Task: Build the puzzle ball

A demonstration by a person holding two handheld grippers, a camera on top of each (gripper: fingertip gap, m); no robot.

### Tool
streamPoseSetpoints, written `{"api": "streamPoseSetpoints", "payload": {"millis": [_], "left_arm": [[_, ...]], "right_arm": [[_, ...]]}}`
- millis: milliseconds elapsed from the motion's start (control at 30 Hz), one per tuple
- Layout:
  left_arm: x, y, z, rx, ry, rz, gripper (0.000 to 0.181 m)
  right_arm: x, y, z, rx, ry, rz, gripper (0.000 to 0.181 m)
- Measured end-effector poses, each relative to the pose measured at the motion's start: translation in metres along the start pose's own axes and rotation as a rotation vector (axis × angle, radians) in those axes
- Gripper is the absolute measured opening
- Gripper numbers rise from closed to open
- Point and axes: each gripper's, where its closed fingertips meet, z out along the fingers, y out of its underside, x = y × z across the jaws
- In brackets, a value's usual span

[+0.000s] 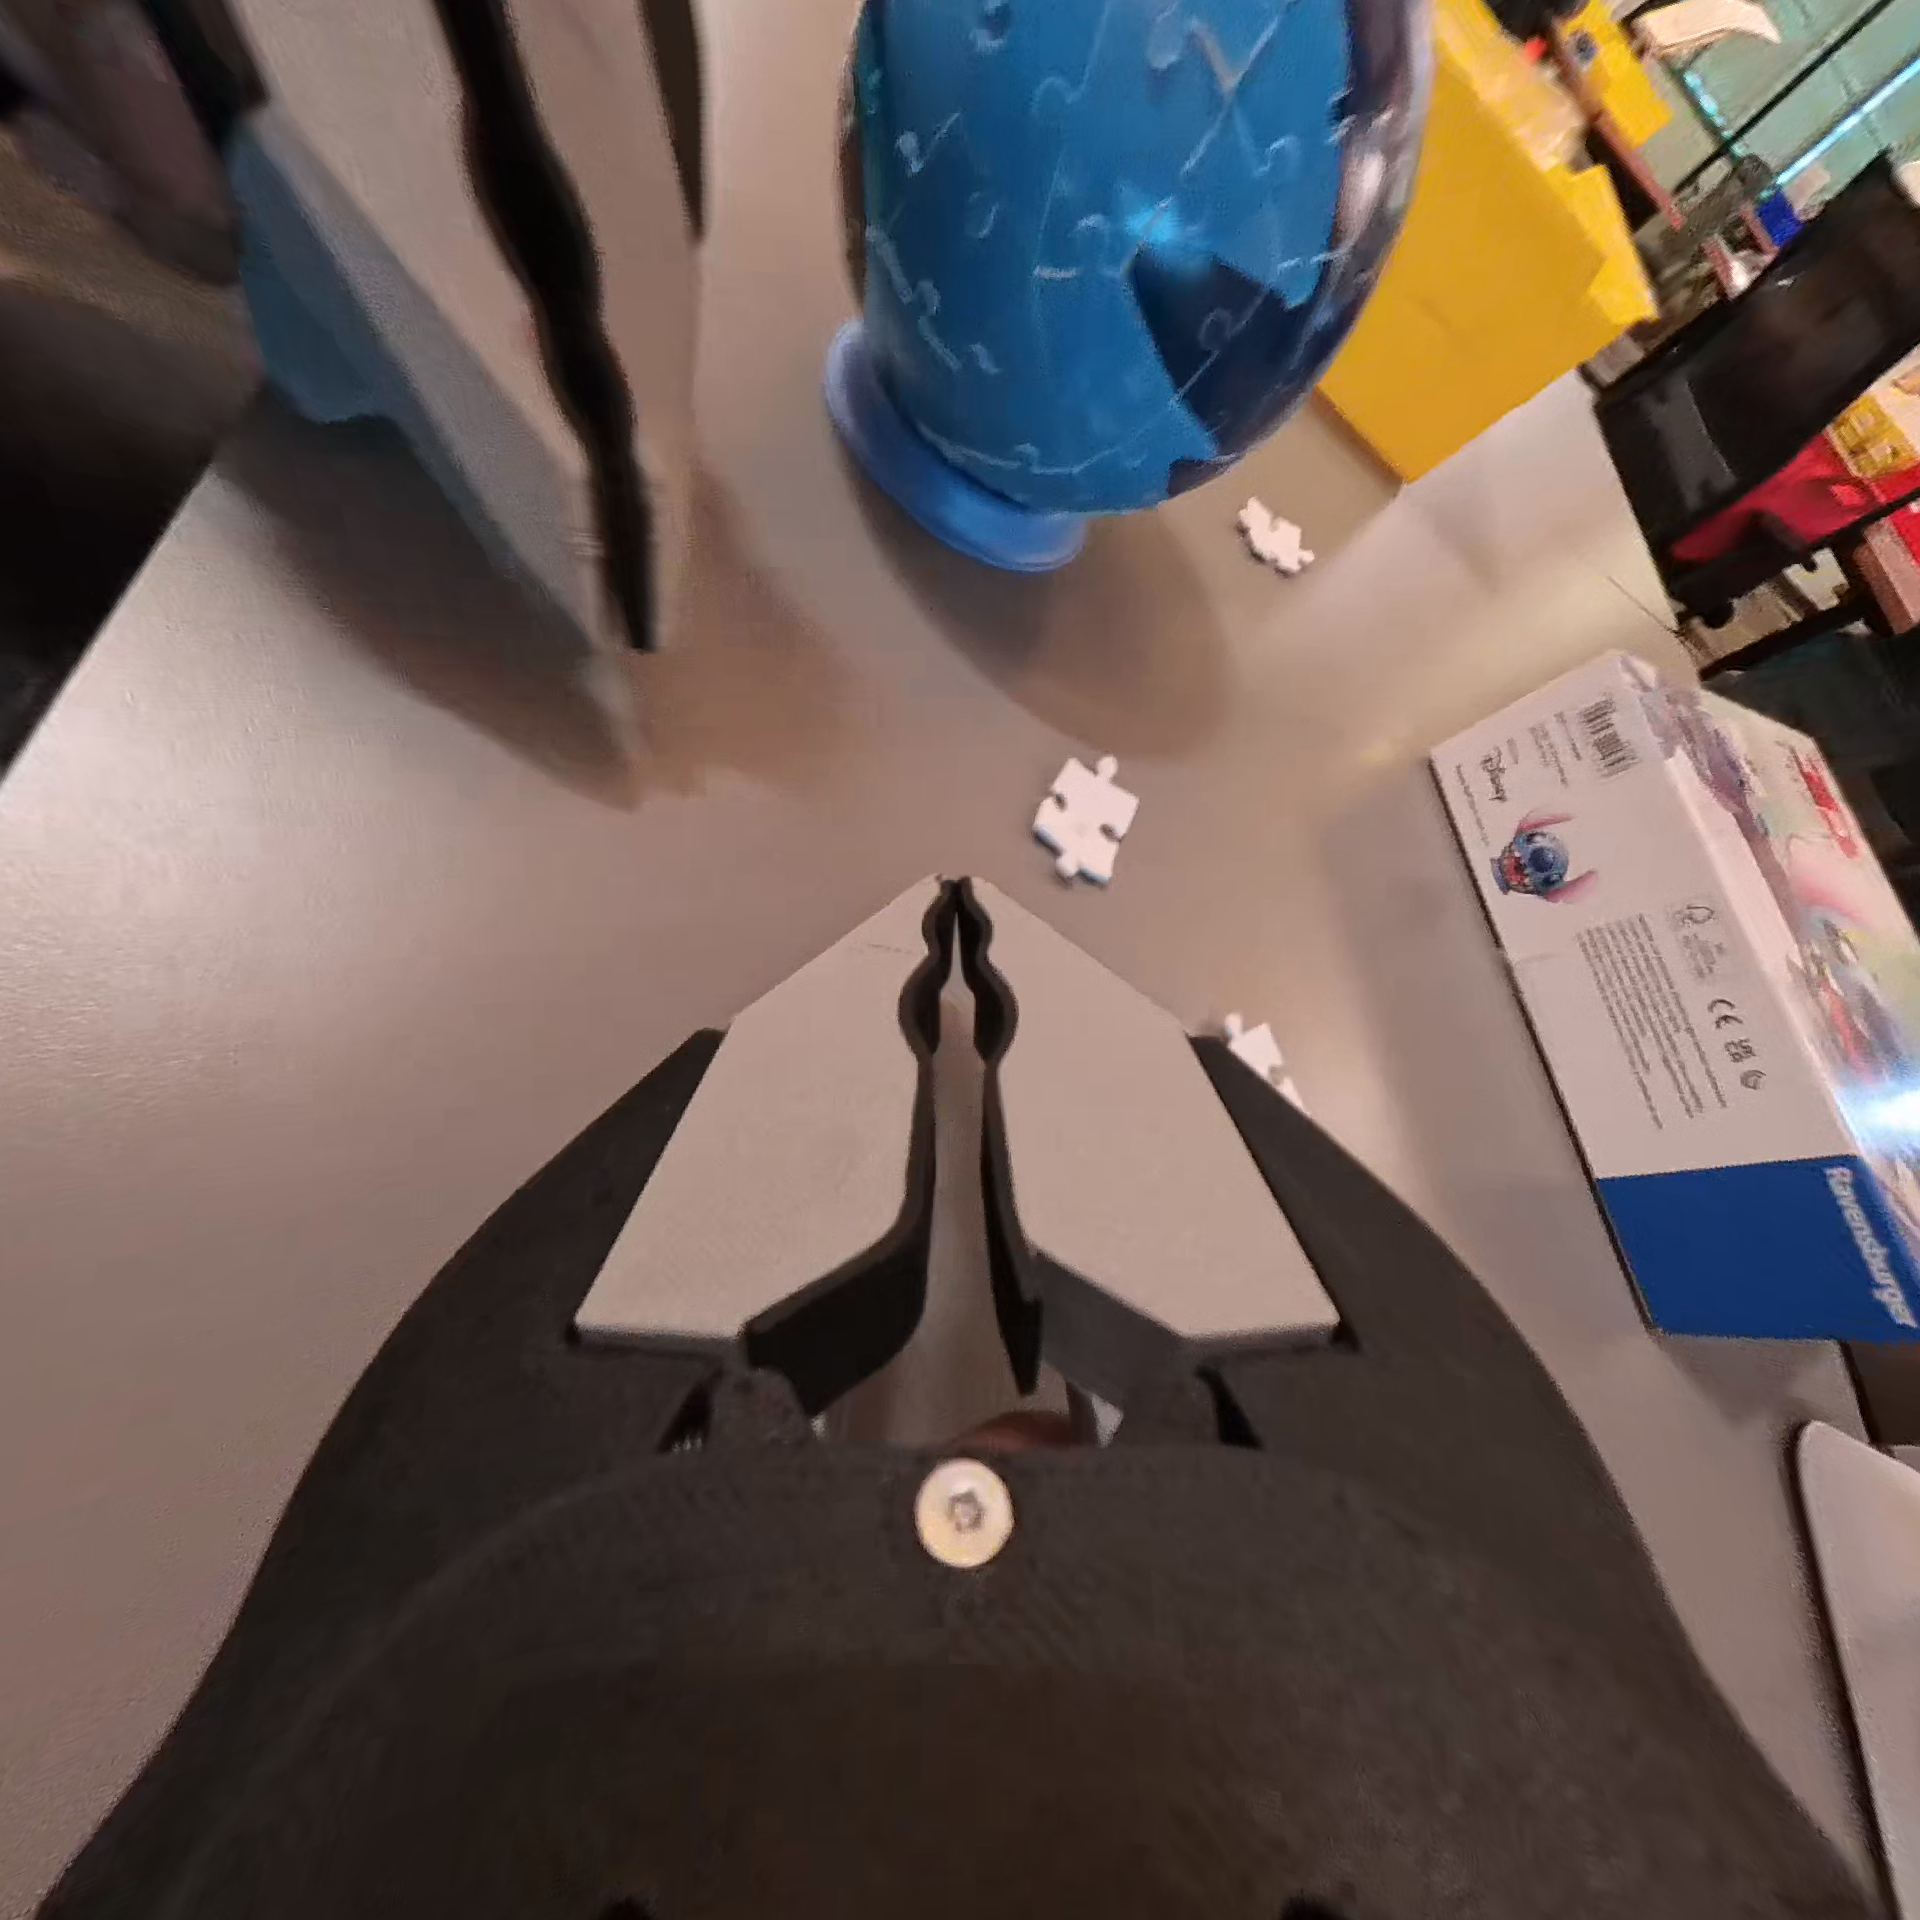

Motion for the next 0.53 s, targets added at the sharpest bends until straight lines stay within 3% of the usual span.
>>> {"api": "streamPoseSetpoints", "payload": {"millis": [33, 167, 300, 433, 533], "left_arm": [[0.006, -0.002, -0.005, 0.041, 0.038, -0.017, 0.005], [0.045, 0.024, -0.018, 0.031, 0.219, 0.021, 0.003], [0.061, 0.058, -0.029, -0.089, 0.217, 0.124, 0.014], [0.062, 0.081, -0.049, -0.191, 0.153, 0.187, 0.017], [0.064, 0.099, -0.060, -0.220, 0.151, 0.179, 0.017]], "right_arm": [[0.004, -0.002, 0.001, 0.008, 0.001, 0.034, 0.000], [0.012, 0.002, -0.004, -0.040, 0.016, 0.067, 0.002], [-0.002, -0.025, -0.046, 0.008, 0.043, 0.138, 0.011], [-0.087, -0.052, -0.089, 0.003, -0.126, 0.275, 0.013], [-0.183, -0.031, -0.083, -0.174, -0.303, 0.355, 0.015]]}}
